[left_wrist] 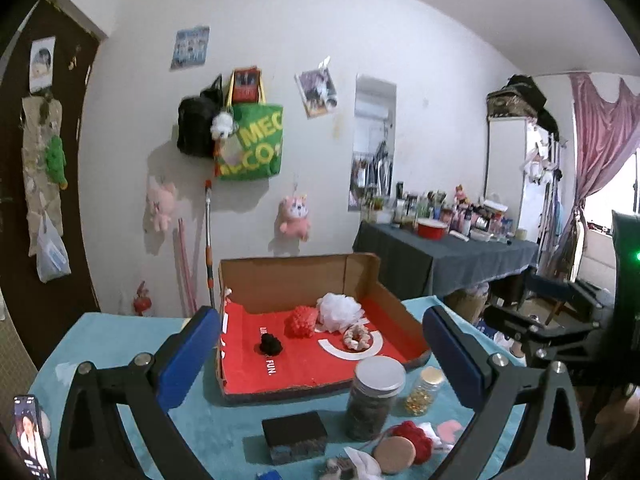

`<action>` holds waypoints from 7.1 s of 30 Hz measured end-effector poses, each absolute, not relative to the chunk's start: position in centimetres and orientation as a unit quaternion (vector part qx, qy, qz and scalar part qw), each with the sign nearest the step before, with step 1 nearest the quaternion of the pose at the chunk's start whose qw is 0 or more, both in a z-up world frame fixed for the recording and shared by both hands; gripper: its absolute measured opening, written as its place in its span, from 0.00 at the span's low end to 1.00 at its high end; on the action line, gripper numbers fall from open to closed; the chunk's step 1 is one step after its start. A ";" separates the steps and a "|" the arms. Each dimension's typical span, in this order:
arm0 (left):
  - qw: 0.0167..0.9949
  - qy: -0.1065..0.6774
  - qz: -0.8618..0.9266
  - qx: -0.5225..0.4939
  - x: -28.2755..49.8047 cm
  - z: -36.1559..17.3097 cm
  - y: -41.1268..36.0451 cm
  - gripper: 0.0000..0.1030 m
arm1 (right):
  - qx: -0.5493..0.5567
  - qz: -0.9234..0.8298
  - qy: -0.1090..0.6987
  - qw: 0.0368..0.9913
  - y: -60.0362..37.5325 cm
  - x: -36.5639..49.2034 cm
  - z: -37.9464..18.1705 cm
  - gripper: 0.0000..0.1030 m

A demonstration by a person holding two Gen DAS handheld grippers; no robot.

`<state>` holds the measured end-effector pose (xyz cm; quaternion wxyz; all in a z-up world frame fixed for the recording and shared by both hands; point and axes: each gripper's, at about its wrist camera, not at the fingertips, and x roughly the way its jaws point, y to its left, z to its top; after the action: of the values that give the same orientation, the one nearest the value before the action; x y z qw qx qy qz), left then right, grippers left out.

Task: Organize soft objects
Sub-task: 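Withdraw both tools from the box back toward the table items, then grasp the blue rolled cloth with the left tool while the right tool grasps the small white fluffy piece, then carry the blue cloth and white piece over the red box with both tools, then lower both items into the box and open both tools to release them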

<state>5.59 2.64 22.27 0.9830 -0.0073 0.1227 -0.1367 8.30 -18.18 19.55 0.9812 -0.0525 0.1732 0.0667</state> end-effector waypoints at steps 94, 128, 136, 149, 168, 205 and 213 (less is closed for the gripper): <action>0.911 0.390 -0.130 -0.040 10.5 3.0 3.3 0.22 | 0.186 0.191 0.407 0.874 -22.7 13.4 -1.2 0.11; 0.913 0.388 -0.127 -0.029 9.8 3.3 4.4 0.22 | 0.169 0.191 0.376 0.891 -23.5 12.1 1.3 0.10; 0.910 0.398 -0.116 -0.034 9.3 2.9 6.0 0.22 | 0.178 0.178 0.378 0.891 -24.9 12.2 1.2 0.10; 0.919 0.376 -0.115 -0.018 10.5 4.0 10.0 0.22 | 0.150 0.152 0.384 0.898 -28.4 13.3 1.2 0.10; 0.907 0.366 -0.195 0.077 17.6 5.2 9.8 0.22 | 0.027 0.205 0.377 0.903 -28.5 20.1 3.8 0.10; 0.867 0.465 -0.153 0.093 31.2 6.2 2.3 0.22 | -0.022 0.162 0.497 0.852 -21.4 35.6 5.1 0.10; 0.863 0.478 -0.133 0.098 33.0 4.8 2.1 0.22 | -0.089 0.130 0.506 0.848 -19.8 36.4 3.7 0.10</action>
<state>32.97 2.13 4.78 0.8628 0.0980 0.4778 -0.1329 36.37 -19.79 3.71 0.8478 -0.0895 0.5062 0.1300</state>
